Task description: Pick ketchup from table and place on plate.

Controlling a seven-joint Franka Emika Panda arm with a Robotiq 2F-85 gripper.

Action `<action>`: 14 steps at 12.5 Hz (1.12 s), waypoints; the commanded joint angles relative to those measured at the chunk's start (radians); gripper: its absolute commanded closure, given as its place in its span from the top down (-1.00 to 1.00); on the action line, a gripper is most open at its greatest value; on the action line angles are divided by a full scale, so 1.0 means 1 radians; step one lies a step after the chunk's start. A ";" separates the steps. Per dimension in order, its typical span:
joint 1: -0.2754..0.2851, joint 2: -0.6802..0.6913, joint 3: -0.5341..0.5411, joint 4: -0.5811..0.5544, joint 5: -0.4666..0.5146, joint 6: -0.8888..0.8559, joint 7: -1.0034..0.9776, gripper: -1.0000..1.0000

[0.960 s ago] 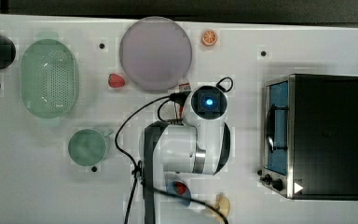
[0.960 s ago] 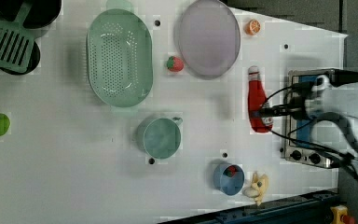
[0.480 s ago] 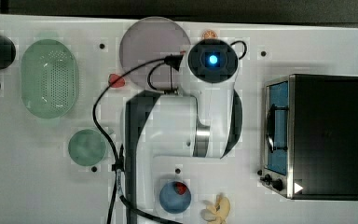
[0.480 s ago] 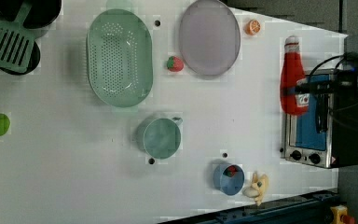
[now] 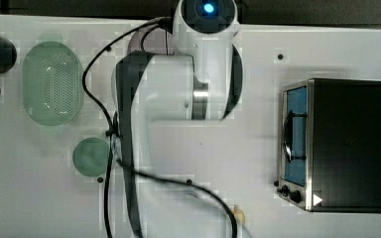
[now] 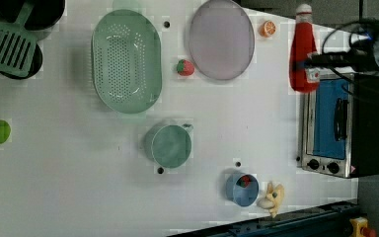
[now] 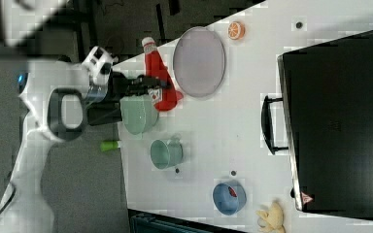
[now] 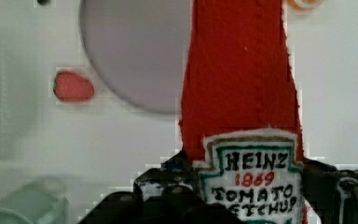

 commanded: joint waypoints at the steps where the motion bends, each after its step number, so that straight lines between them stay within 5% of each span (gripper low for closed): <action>1: 0.021 0.128 -0.011 0.111 0.019 -0.014 0.089 0.27; 8: 0.051 0.415 -0.009 0.375 0.019 0.078 0.136 0.27; 12: 0.059 0.442 -0.006 0.382 0.019 0.119 0.140 0.99; 14: 0.058 0.412 -0.006 0.383 0.019 0.118 0.166 1.00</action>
